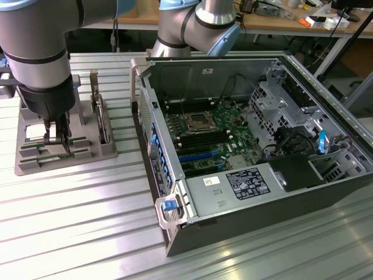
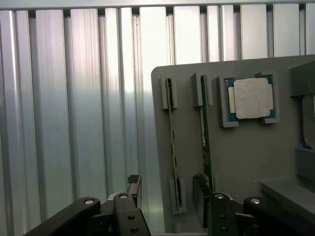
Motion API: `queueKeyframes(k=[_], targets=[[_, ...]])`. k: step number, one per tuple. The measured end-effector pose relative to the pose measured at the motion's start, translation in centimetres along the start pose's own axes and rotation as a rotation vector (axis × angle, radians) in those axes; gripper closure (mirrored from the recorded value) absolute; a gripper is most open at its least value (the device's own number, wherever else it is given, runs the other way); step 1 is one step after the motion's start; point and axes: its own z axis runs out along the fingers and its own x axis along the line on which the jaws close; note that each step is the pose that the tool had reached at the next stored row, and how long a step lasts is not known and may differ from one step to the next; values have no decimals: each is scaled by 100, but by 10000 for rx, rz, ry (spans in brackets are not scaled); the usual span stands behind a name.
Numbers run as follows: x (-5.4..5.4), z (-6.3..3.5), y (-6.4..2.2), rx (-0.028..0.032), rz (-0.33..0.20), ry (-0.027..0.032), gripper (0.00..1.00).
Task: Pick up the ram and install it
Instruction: 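Pick up the ram and move it above insertion slot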
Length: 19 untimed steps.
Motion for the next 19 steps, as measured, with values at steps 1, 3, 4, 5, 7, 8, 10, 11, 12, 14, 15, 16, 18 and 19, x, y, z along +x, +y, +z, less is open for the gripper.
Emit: queueKeyframes(k=[1, 3, 4, 5, 7, 8, 10, 11, 12, 14, 15, 16, 18, 19], targets=[[0, 10, 1, 0, 1, 0, 46], [1, 34, 5, 0, 0, 0, 46], [1, 41, 6, 0, 0, 0, 46], [1, 52, 7, 0, 0, 0, 46], [2, 70, 15, 0, 0, 0, 46], [2, 81, 26, 0, 1, 0, 46], [4, 102, 59, 1, -3, 0, 46], [5, 110, 73, 0, -5, 0, 46], [6, 119, 88, 0, -7, 0, 46], [7, 135, 112, 1, -10, 0, 46], [8, 152, 124, 2, -13, -1, 46], [9, 168, 134, 0, -18, 1, 46], [11, 212, 150, 0, -31, 1, 46], [11, 226, 149, 0, -57, 3, 46]])
